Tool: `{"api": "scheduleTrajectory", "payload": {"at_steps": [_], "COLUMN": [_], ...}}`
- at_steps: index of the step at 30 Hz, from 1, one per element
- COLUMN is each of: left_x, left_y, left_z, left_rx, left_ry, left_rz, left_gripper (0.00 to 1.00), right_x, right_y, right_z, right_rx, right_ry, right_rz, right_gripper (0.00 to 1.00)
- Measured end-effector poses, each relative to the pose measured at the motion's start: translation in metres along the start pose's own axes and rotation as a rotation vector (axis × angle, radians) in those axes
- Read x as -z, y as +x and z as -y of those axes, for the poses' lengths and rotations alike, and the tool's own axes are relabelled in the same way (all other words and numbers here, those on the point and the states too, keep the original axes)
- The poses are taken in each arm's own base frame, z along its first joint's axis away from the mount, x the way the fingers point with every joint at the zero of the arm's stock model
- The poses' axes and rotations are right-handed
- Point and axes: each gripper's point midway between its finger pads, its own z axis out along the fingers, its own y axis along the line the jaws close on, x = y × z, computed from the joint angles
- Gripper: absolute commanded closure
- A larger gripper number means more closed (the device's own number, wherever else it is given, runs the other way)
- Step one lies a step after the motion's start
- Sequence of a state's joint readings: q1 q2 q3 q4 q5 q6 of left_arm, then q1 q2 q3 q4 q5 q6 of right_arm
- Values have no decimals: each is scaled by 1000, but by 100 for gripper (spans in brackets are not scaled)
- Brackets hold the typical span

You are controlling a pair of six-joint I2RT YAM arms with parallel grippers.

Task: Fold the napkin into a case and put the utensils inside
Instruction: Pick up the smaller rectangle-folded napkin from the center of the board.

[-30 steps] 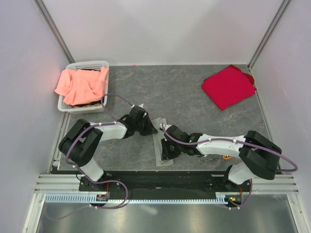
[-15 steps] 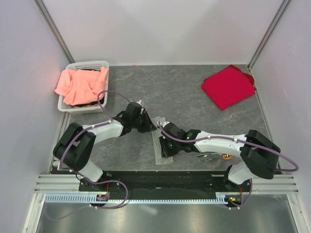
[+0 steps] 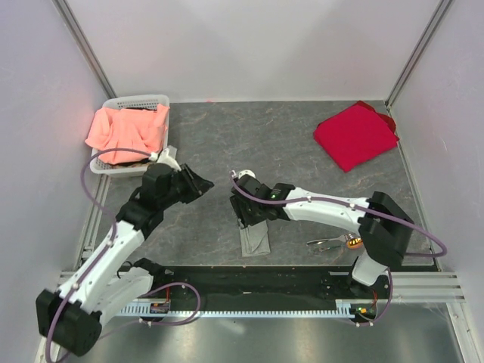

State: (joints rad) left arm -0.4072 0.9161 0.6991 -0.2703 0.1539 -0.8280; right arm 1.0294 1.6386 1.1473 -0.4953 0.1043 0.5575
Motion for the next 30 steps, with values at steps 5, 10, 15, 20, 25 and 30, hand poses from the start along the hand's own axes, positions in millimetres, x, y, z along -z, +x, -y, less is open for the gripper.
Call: {"api": "scheduleTrajectory", "payload": {"at_steps": [5, 10, 15, 20, 25, 30], "left_x": [36, 48, 44, 39, 40, 42], "left_y": [9, 29, 49, 64, 67, 67], "left_z": [-16, -36, -57, -70, -68, -63], "left_rx": [2, 8, 19, 31, 34, 33], "left_ry": [-34, -65, -121, -167, -154, -129], "left_rz": [44, 16, -43, -107, -122, -123], "left_gripper": [65, 65, 65, 64, 64, 64], "right_x": [-23, -34, -35, -40, -57, -63], "right_y": [19, 25, 23, 21, 28, 25], "right_z": [12, 13, 6, 1, 4, 0], "right_rx": [-4, -7, -10, -10, -8, 10], "right_ry": [82, 121, 133, 142, 192, 253], "right_rz": [-82, -101, -86, -82, -100, -75], "right_gripper": [43, 45, 45, 44, 46, 62]}}
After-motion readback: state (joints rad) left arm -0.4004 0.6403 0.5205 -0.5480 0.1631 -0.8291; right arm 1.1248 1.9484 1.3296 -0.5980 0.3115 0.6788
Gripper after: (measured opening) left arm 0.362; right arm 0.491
